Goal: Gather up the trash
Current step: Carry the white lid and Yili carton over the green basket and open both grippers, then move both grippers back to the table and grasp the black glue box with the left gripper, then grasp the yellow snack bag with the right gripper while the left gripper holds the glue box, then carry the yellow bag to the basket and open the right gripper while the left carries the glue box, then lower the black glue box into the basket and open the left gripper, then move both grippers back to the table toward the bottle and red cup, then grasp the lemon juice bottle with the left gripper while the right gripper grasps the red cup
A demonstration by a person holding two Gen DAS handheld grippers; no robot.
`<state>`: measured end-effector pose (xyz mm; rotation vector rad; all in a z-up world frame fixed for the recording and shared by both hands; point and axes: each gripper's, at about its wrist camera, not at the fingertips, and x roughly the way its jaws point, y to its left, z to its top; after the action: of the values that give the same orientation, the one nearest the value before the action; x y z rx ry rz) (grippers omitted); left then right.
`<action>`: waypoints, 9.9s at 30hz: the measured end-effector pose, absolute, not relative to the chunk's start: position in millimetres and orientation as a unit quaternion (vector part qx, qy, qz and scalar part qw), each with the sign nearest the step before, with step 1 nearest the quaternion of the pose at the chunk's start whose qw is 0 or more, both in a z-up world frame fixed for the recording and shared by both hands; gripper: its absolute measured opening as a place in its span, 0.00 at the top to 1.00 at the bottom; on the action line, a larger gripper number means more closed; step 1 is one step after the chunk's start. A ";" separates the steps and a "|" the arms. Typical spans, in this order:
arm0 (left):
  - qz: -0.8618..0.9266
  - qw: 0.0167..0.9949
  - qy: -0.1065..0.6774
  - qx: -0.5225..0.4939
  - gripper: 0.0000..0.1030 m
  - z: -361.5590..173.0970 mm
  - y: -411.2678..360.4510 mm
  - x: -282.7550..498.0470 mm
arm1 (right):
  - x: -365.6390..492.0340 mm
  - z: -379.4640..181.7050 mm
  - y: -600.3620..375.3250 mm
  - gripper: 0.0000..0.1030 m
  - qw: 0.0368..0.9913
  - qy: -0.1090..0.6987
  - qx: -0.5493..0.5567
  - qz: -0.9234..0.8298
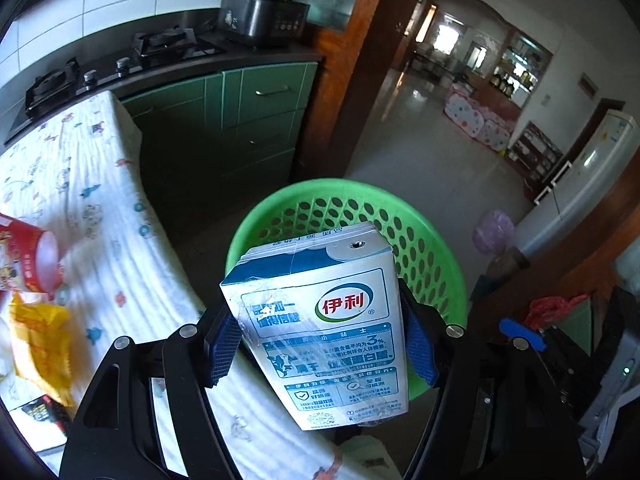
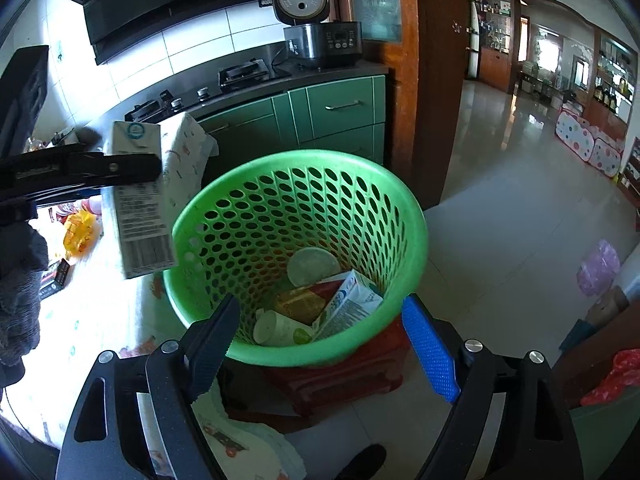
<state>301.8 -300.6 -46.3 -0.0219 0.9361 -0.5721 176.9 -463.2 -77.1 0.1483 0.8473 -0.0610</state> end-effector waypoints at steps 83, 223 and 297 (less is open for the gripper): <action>-0.315 0.819 0.450 0.164 0.40 -103.8 -47.1 259.8 | 240.4 -51.3 -227.5 0.19 0.892 0.428 -0.034 0.143; -0.340 0.824 0.448 0.068 0.28 -57.4 -291.6 286.8 | 177.0 -65.0 -468.0 0.19 0.906 0.414 0.085 0.003; -0.264 0.818 0.473 0.192 0.56 -75.0 17.6 319.8 | 375.0 -43.8 -145.0 0.11 0.846 0.434 -0.149 0.271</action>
<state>319.8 17.6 -75.0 0.4090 1.0073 -0.5624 375.0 -145.0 -43.8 -0.3147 0.9165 0.5725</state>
